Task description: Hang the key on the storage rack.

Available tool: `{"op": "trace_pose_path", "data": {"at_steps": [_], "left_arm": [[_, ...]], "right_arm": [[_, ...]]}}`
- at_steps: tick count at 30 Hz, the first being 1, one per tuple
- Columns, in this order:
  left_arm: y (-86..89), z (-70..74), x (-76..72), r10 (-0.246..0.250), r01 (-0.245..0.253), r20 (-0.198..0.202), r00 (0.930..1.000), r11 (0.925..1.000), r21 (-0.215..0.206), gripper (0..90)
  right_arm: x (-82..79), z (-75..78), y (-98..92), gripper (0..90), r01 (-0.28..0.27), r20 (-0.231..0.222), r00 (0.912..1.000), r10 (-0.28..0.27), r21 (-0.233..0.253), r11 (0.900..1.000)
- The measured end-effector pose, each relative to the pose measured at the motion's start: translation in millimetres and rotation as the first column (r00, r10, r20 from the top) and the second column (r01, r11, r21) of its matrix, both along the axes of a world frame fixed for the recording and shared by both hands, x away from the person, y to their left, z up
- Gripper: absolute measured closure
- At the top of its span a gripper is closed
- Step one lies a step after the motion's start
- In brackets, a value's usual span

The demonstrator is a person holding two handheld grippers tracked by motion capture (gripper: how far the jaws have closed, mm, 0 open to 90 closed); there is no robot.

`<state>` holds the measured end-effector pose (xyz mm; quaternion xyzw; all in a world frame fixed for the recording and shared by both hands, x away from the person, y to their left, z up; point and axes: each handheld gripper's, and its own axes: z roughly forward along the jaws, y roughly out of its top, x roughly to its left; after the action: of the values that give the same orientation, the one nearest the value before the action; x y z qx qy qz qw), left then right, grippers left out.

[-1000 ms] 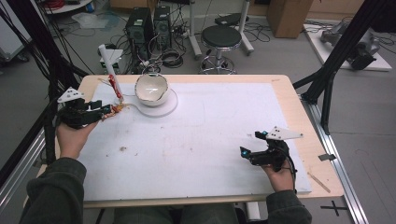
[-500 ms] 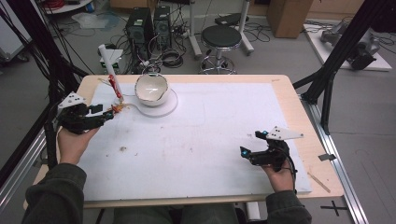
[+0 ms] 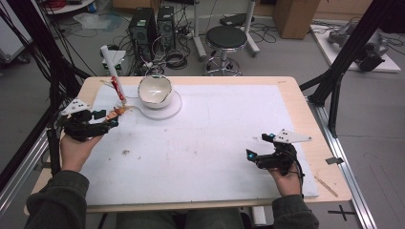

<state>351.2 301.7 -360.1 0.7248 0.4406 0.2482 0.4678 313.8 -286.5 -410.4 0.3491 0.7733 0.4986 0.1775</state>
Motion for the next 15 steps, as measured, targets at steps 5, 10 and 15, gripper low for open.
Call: {"op": "trace_pose_path", "data": {"at_steps": [5, 10, 15], "left_arm": [[-2.2, -0.2, -2.6, -0.009, 0.009, -0.002, 1.0, 0.9999, 0.006, 37.2], [-3.7, -0.5, -6.2, -0.019, 0.019, 0.0, 0.9998, 0.9998, 0.009, 34.9], [-6.1, -1.6, -9.8, -0.027, 0.027, -0.005, 0.9996, 0.9996, 0.012, 33.3]], "right_arm": [[0.0, 0.0, 0.0, 7.1, 0.001, 0.0, 1.0, -0.001, 0.0, 1.0], [-0.3, 0.4, -0.5, 7.1, 0.004, 0.005, 1.0, -0.004, -0.002, 1.0], [-1.0, 0.5, -0.5, 7.1, 0.006, 0.0, 1.0, -0.006, -0.001, 1.0]]}}
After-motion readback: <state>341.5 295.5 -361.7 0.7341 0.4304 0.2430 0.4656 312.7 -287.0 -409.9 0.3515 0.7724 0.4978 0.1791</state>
